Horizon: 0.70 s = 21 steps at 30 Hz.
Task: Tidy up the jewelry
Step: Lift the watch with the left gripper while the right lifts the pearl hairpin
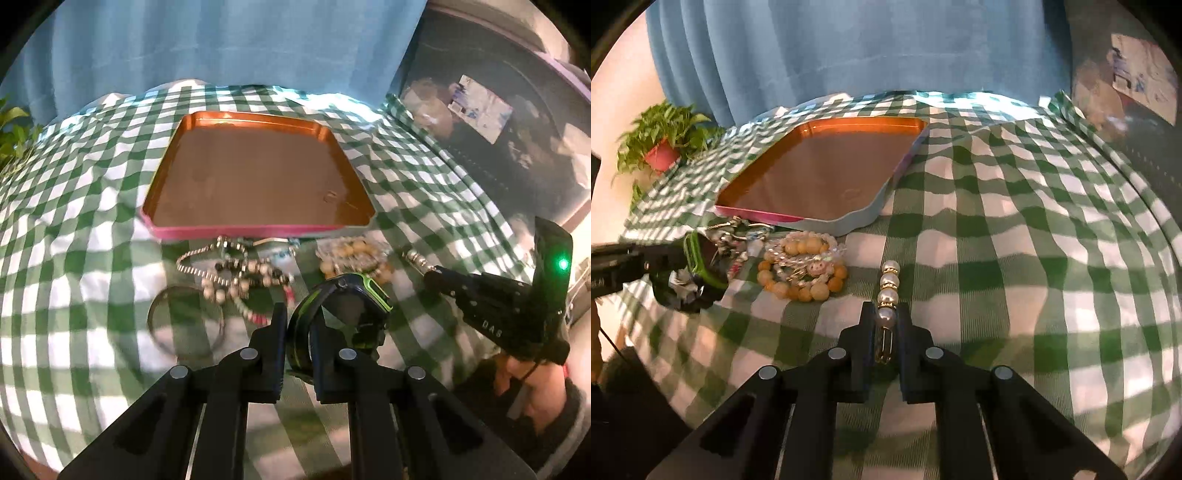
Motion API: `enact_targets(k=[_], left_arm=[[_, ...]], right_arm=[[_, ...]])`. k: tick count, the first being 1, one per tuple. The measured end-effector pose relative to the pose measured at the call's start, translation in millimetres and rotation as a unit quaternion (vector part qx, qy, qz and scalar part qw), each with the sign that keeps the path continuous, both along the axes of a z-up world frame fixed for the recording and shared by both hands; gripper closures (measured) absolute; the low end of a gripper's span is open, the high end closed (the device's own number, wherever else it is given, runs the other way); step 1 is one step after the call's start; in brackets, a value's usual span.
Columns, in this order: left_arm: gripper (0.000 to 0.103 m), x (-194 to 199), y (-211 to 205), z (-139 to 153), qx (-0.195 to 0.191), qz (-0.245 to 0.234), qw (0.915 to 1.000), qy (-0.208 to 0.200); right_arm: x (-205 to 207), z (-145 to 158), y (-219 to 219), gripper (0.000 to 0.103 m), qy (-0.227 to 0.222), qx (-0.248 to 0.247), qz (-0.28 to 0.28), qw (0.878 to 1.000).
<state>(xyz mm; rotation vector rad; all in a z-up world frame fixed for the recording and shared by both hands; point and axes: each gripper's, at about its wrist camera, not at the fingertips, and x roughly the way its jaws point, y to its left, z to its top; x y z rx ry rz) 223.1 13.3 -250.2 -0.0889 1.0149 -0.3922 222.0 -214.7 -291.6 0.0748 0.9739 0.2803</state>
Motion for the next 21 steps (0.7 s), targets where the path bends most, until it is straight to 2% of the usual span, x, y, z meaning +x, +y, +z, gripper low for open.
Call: enact_targets(k=[2,5,7,9,11,13,14,15,17,20,21], left_arm=[[0.091,-13.1,4.4,2.1,-0.002,-0.001,1.0,0.002],[0.091,-21.9,13.1,-20.5,0.015,0.022,0.9993,0.025],[0.093,-19.6,27.0,-43.7,-0.01,0.055,0.9963,0.065],[0.092,-23.1,28.1,-46.5,-0.016,0.058,0.9958,0.068],[0.088,-30.0,17.1,-40.2,0.006,0.041,0.9975,0.057],[0.078,-39.7,4.8,-32.8,0.021,0.01,0.9989,0.04],[0.064,-42.8,1.7,-30.9,0.023,0.001,0.9992,0.033],[0.044,-48.3,-4.1,-26.6,0.026,-0.011,0.9994,0.021],[0.022,-52.8,-9.7,-23.5,0.03,-0.021,0.9993,0.009],[0.021,-53.0,-20.8,-24.9,0.047,-0.04,0.9981,-0.003],[0.021,-49.6,-22.7,-28.2,0.056,-0.037,0.9977,0.0]], right_arm=[[-8.6,6.8,-1.6,0.093,0.002,0.01,0.0,1.0],[-22.9,18.3,0.7,0.093,0.001,0.032,-0.002,0.999],[-29.9,18.3,12.3,0.093,-0.004,0.02,0.007,1.0],[-31.0,12.0,18.0,0.093,0.005,0.028,0.011,1.0],[-32.1,5.5,21.0,0.093,0.005,0.026,0.012,1.0],[-31.6,-3.4,22.8,0.092,0.015,0.016,0.012,1.0],[-32.2,-8.0,22.5,0.093,0.02,0.014,0.012,1.0],[-34.2,-7.5,21.3,0.093,0.012,0.017,0.011,1.0],[-34.5,-8.0,20.3,0.092,0.01,0.018,0.011,1.0],[-33.5,-9.2,19.5,0.084,0.003,0.025,0.012,1.0],[-34.0,-9.3,19.4,0.075,0.0,0.038,0.017,0.999]])
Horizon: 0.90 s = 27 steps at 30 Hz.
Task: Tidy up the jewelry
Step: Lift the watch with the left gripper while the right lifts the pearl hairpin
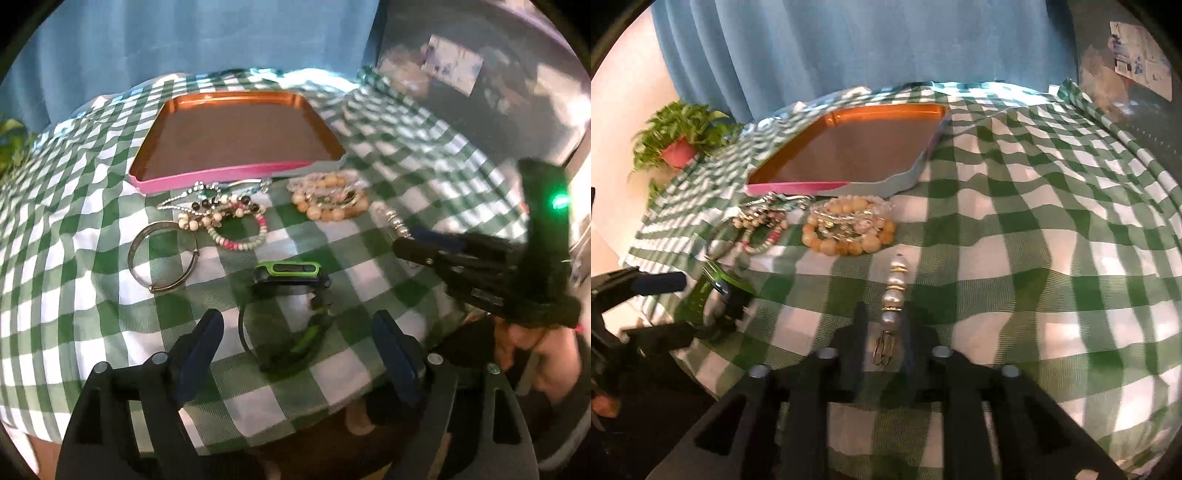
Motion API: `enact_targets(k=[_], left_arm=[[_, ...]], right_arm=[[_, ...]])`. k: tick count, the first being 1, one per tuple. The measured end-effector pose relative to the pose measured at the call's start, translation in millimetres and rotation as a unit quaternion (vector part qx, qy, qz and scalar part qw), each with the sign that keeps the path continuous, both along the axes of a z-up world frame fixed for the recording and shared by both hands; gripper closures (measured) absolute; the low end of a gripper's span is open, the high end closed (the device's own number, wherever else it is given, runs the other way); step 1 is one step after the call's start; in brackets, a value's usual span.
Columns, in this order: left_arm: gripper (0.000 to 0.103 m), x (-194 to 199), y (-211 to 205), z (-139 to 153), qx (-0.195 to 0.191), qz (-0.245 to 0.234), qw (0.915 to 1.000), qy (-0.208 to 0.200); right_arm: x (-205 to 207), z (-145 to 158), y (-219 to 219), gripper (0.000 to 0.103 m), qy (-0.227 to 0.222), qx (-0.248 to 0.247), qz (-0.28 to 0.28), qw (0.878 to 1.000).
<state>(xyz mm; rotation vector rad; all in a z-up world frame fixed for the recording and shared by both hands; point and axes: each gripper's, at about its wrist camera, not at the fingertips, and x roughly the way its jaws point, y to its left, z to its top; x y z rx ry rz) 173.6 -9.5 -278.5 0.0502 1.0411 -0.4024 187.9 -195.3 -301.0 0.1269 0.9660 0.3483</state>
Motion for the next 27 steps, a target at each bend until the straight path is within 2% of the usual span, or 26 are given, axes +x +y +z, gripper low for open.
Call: enact_targets(k=[1,2,4,5,6,7,10,11,13,14,18,21,24,27], left_arm=[[0.021,5.5,-2.3,-6.7,0.007,0.007,0.9999,0.009],[0.021,10.9,-3.4,-11.2,0.006,0.011,0.9998,0.017],[0.021,19.8,-1.9,-20.0,0.005,0.031,0.999,0.032],[0.025,19.7,-2.1,-18.8,0.003,0.031,0.9992,0.023],[0.042,22.0,-1.7,-17.4,0.0,0.033,0.9993,0.019],[0.046,24.4,0.1,-18.6,-0.004,0.034,0.999,0.028],[0.047,28.6,5.7,-19.4,-0.013,0.05,0.9982,0.03],[0.047,28.0,4.8,-19.2,-0.01,0.049,0.9984,0.028],[0.047,26.4,0.5,-19.5,0.008,0.041,0.999,0.018],[0.047,25.2,-1.0,-20.1,0.017,0.039,0.999,0.014],[0.047,19.9,-12.1,-23.4,0.054,0.029,0.998,-0.016],[0.049,18.5,-12.6,-23.7,0.052,0.031,0.9979,-0.022],[0.051,21.1,-7.0,-20.6,0.028,0.041,0.9988,0.004],[0.051,20.2,-9.5,-17.3,0.058,0.055,0.9968,0.011]], right_arm=[[-1.0,-0.2,1.2,0.066,-0.005,0.009,0.006,1.0],[-0.9,-0.1,3.8,0.061,-0.009,0.011,0.011,1.0],[-3.1,-0.3,12.8,0.042,-0.017,0.005,0.027,0.999],[-3.6,0.0,18.9,0.04,-0.021,-0.005,0.034,0.999],[-3.8,0.0,23.2,0.038,-0.024,-0.016,0.036,0.999],[-4.9,-0.4,27.4,0.038,-0.028,-0.031,0.037,0.998],[-5.9,-1.0,29.5,0.039,-0.037,-0.046,0.037,0.998],[-5.5,-1.1,27.3,0.041,-0.037,-0.044,0.033,0.998],[-3.8,-0.6,21.2,0.061,-0.039,-0.043,0.018,0.998],[-2.5,-1.1,18.4,0.065,-0.04,-0.046,0.012,0.998],[1.8,-1.7,8.7,0.093,-0.043,-0.048,-0.008,0.998],[4.0,-2.5,4.8,0.094,-0.04,-0.037,-0.01,0.998],[3.1,-0.5,4.1,0.094,-0.043,-0.046,-0.014,0.998],[0.1,8.4,-0.9,0.094,-0.049,-0.036,-0.023,0.998]])
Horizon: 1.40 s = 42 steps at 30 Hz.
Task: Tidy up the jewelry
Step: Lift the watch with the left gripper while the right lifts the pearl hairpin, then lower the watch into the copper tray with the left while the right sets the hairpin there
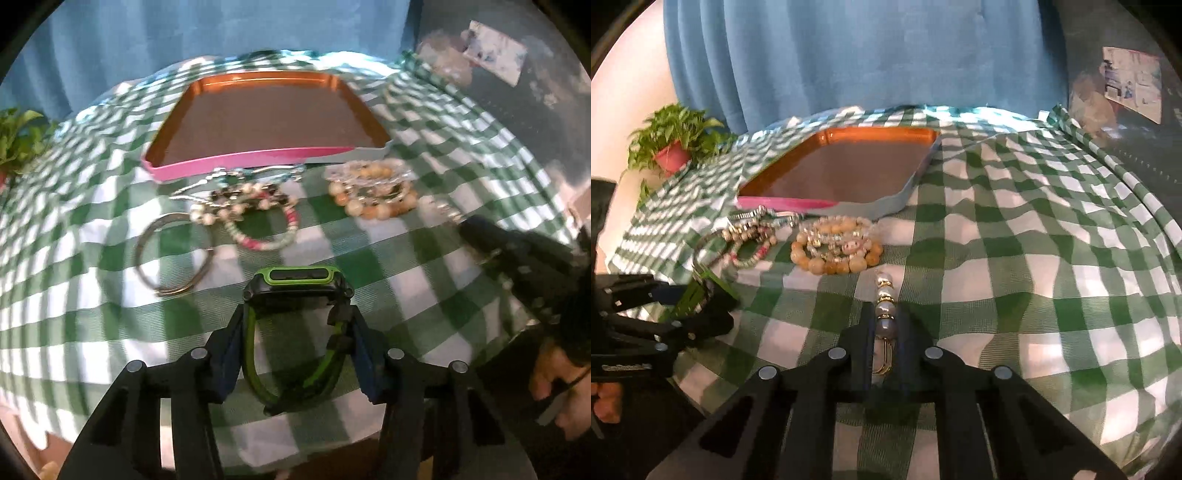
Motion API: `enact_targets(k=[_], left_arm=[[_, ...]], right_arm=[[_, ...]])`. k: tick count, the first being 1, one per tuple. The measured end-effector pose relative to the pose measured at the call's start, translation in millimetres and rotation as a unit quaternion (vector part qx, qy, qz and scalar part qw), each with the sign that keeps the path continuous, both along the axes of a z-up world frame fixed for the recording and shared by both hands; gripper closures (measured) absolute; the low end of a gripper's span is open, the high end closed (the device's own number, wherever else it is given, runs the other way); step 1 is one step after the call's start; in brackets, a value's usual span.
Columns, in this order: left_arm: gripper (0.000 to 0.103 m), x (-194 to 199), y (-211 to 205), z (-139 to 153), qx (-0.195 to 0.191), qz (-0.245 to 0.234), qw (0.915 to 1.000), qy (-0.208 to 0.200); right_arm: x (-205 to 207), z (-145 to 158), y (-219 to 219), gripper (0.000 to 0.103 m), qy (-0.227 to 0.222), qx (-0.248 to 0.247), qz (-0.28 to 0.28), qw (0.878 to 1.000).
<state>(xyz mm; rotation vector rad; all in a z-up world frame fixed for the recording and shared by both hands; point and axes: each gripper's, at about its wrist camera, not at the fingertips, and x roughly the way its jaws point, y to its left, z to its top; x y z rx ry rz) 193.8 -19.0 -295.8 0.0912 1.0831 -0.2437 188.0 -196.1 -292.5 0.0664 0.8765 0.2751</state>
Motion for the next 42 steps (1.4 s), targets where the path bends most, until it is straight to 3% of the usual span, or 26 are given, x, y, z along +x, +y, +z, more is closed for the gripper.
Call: enact_targets(k=[13,27,33,42], left_arm=[[0.051,-39.4,9.4,90.3,-0.014,0.01,0.998,-0.061],[0.051,-90.3,38.7,186.8,-0.023,0.029,0.9866,-0.159],[0.051,-79.3,64.1,202.9,-0.038,0.041,0.9825,-0.178],[0.051,-14.4,77.1,208.9,-0.061,0.035,0.9776,-0.198]], right_arm=[[-33.4,59.6,-9.3,0.094,-0.014,0.039,-0.045,0.998],[-83.4,152.2,9.0,0.093,-0.09,0.049,0.0,0.995],[-77.1,168.7,12.9,0.093,-0.102,0.052,0.018,0.993],[-38.5,186.1,29.9,0.093,-0.145,0.042,0.062,0.987]])
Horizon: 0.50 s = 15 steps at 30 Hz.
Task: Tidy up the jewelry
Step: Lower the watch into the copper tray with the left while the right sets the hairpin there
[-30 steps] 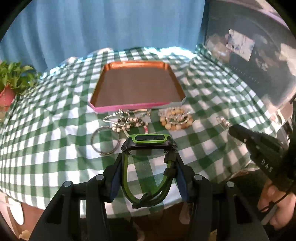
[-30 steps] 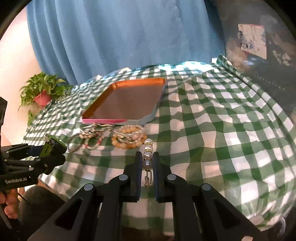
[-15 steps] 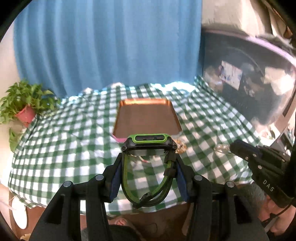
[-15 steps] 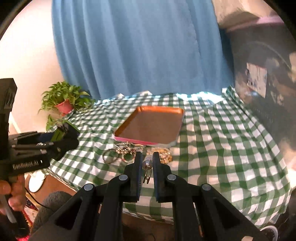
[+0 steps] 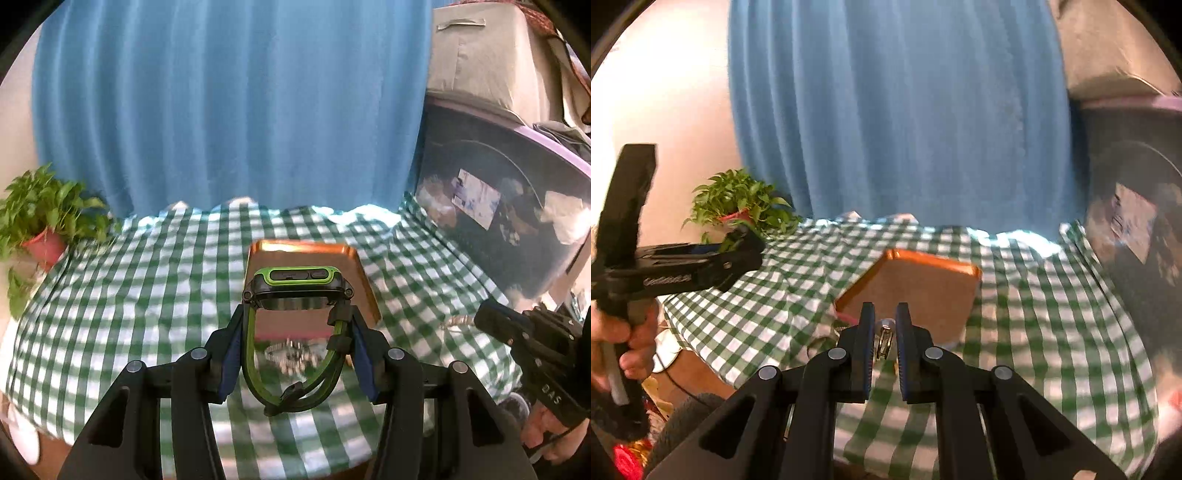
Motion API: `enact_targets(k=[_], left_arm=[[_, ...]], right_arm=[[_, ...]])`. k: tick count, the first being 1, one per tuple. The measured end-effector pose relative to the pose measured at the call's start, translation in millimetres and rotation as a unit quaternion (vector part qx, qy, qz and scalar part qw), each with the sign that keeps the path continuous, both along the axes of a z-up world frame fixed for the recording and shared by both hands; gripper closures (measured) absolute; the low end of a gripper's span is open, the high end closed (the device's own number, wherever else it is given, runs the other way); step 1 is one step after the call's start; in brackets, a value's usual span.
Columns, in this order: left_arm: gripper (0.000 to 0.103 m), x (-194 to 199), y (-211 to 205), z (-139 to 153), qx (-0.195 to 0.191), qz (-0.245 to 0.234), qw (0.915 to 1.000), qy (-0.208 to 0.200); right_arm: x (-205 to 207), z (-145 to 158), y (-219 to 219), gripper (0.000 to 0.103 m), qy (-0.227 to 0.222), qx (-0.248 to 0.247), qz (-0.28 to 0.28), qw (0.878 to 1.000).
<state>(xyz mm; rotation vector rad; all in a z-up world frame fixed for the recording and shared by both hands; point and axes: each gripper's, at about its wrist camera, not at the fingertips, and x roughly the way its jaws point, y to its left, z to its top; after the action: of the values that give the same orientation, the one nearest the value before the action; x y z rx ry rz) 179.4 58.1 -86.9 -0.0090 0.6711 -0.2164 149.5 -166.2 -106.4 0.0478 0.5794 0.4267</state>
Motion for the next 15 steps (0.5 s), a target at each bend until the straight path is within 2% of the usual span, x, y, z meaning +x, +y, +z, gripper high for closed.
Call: enact_targets(k=[3,6,10,15], left_arm=[[0.051,22.3,-3.6,-6.7,-0.002,-0.006,1.0,-0.004],[0.051,48.2,-5.5,-25.0,-0.007,-0.005,0.9999,0.012],[0.051,79.7,-7.6,-56.0,-0.014,-0.006,0.9987,0.048],[0.051,103.4,-15.6,-79.6,-0.009,-0.007,0.9987,0.05]], right_arm=[[17.4,-3.8,2.8,0.093,-0.007,-0.004,0.017,1.0],[36.9,-14.1,4.6,0.093,-0.001,-0.01,0.025,1.0],[63.1,-28.1,-1.6,0.093,0.01,-0.008,0.017,1.0],[90.7,-42.8,-5.9,0.093,0.017,-0.001,0.009,1.0]])
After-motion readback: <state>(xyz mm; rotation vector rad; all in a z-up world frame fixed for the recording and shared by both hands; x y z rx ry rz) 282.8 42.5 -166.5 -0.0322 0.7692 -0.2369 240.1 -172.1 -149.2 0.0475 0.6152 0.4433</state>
